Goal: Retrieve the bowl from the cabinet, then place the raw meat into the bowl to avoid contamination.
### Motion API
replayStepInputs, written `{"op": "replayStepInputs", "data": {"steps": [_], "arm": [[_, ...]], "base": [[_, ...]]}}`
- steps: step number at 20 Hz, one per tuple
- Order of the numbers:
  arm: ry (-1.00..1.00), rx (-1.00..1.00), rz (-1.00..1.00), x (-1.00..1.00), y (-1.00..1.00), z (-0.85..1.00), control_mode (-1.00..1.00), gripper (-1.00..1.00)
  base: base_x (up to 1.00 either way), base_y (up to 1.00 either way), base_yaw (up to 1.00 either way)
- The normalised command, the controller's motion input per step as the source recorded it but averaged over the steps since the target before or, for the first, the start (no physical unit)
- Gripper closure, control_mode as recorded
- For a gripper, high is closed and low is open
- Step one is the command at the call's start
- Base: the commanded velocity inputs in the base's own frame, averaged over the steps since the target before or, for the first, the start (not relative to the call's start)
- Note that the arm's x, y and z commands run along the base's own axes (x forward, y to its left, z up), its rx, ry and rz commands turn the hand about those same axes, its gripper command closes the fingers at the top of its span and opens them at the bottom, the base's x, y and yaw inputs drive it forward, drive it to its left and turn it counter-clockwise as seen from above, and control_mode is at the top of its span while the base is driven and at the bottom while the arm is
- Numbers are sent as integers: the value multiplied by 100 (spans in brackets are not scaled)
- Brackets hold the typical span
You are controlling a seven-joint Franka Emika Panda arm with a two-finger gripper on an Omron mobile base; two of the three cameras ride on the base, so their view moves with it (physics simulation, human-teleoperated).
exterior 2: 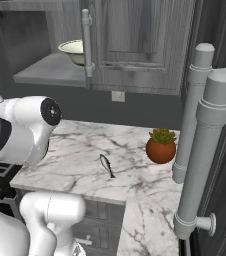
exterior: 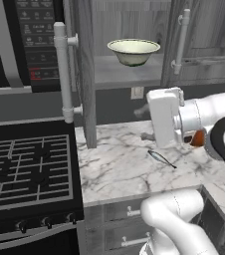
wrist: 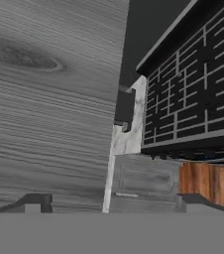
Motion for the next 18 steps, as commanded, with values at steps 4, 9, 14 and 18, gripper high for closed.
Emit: {"op": "replayStepInputs", "data": {"steps": [4,9,14,18], "arm": [[-15,-16,13,-72,-39,-34,-100,-100],[-23,-17,13,-78,-36,-32,-100,-100],[-30,-13,10,-63,-33,-14,-100,-100],[-39,-13,8,-66,-33,-10,-100,-100]], "base": [[0,0,0],[0,0,0],[0,0,0],[0,0,0]]}}
